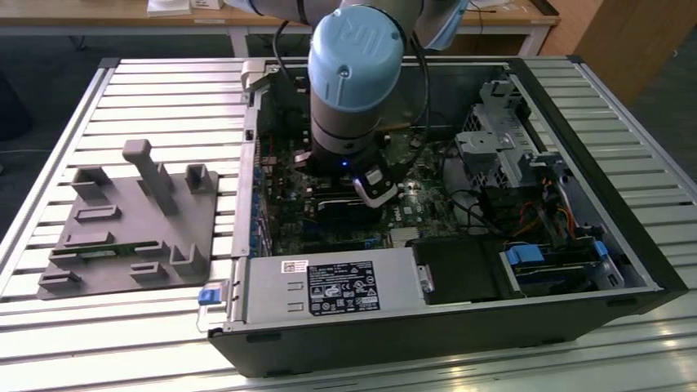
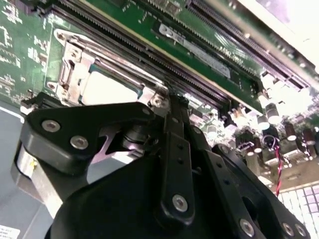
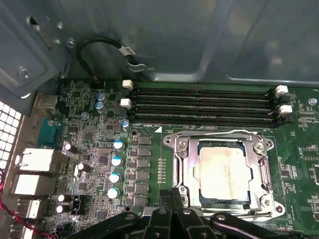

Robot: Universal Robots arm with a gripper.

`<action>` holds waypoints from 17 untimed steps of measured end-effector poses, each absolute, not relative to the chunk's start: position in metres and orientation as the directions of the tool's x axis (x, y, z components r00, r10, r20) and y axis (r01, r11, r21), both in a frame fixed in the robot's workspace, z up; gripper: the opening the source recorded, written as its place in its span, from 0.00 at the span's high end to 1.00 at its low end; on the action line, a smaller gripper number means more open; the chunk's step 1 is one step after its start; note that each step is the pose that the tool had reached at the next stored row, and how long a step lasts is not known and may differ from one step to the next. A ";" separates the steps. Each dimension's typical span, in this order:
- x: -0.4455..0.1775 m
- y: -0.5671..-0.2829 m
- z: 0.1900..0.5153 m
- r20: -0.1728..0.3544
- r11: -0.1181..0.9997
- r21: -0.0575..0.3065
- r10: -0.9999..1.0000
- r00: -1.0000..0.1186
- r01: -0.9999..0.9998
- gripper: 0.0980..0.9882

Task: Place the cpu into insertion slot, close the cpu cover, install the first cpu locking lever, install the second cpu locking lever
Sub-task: 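Install the second cpu locking lever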

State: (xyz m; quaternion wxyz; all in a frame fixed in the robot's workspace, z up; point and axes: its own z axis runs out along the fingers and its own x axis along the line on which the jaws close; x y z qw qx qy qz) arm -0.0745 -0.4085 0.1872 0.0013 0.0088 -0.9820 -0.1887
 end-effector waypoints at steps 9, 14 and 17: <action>-0.075 -0.408 0.202 -0.001 0.929 0.371 -0.013 -1.000 -0.012 0.99; -0.075 -0.408 0.221 -0.001 0.929 0.371 -0.012 -1.000 -0.012 0.99; -0.075 -0.408 0.234 -0.001 0.929 0.371 -0.012 -1.000 -0.012 0.99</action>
